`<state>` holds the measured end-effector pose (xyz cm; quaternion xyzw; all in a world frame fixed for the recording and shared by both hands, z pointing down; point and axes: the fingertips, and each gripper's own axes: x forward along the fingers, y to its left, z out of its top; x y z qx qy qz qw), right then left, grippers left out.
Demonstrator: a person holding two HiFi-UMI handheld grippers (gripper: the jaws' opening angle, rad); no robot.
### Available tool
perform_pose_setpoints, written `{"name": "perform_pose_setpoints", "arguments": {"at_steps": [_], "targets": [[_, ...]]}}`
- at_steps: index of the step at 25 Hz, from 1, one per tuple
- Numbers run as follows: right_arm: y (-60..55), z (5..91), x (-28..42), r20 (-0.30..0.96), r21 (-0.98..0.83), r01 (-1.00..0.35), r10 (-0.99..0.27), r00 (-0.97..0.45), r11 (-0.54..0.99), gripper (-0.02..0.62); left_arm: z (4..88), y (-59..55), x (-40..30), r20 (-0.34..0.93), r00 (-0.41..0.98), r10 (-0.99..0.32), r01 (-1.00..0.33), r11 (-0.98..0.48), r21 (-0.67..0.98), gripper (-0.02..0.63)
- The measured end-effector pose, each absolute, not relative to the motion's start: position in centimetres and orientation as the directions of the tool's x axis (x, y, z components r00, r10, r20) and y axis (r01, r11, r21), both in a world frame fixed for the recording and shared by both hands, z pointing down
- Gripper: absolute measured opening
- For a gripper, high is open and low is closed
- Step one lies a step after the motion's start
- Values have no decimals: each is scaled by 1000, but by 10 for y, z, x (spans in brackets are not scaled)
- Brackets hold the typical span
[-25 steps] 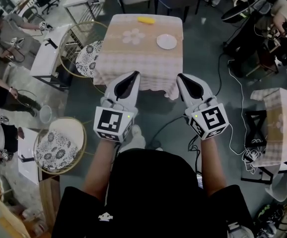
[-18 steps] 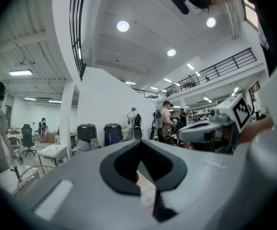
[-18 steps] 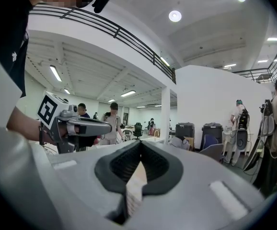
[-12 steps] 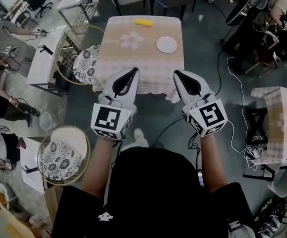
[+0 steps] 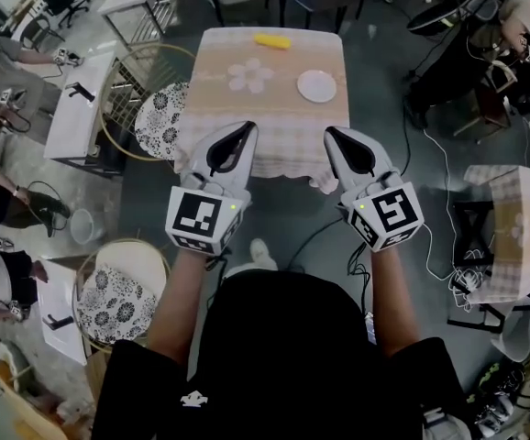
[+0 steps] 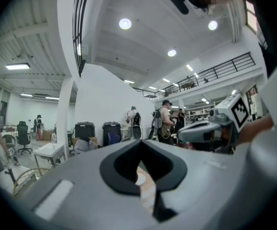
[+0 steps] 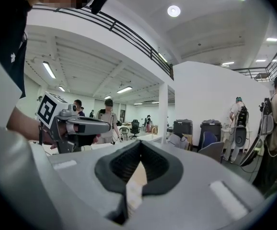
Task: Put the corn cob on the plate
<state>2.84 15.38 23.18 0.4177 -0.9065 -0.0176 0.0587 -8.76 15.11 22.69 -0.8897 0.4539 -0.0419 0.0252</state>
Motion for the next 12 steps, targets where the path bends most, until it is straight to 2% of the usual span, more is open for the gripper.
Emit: {"name": "perform_pose_setpoints", "arguments": {"at_steps": [12], "targets": [[126, 230, -13, 128, 104, -776, -782, -610, 622, 0, 235, 120, -122, 56, 622, -781, -778, -625, -61, 8]]}}
